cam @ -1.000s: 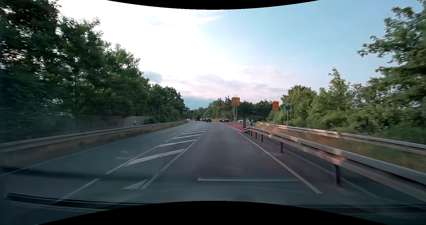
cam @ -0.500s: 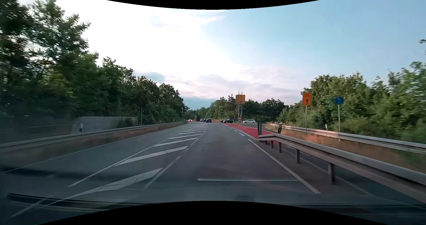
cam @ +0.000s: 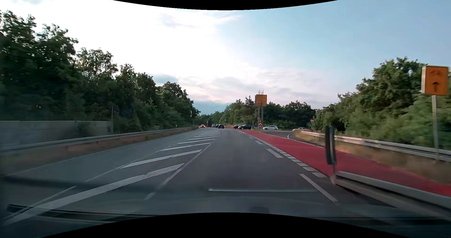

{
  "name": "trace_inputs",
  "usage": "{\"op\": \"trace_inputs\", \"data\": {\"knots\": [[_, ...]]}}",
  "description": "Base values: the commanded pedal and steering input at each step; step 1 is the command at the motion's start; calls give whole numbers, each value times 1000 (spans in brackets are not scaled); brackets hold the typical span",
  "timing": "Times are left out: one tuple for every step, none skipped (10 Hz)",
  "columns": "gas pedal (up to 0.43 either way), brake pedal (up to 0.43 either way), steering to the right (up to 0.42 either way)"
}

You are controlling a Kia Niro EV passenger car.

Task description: Follow the waypoints while adhering to traffic rules and regulations

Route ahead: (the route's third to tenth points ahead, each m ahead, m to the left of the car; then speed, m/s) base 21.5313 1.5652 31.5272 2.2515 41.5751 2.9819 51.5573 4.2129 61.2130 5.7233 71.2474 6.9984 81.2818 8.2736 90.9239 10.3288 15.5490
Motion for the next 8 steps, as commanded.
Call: {"op": "trace_inputs", "data": {"knots": [[87,0,-13],[87,0,-12],[87,0,-13],[87,0,-13],[87,0,-13],[87,0,-13],[87,0,-13],[87,0,-14]]}}
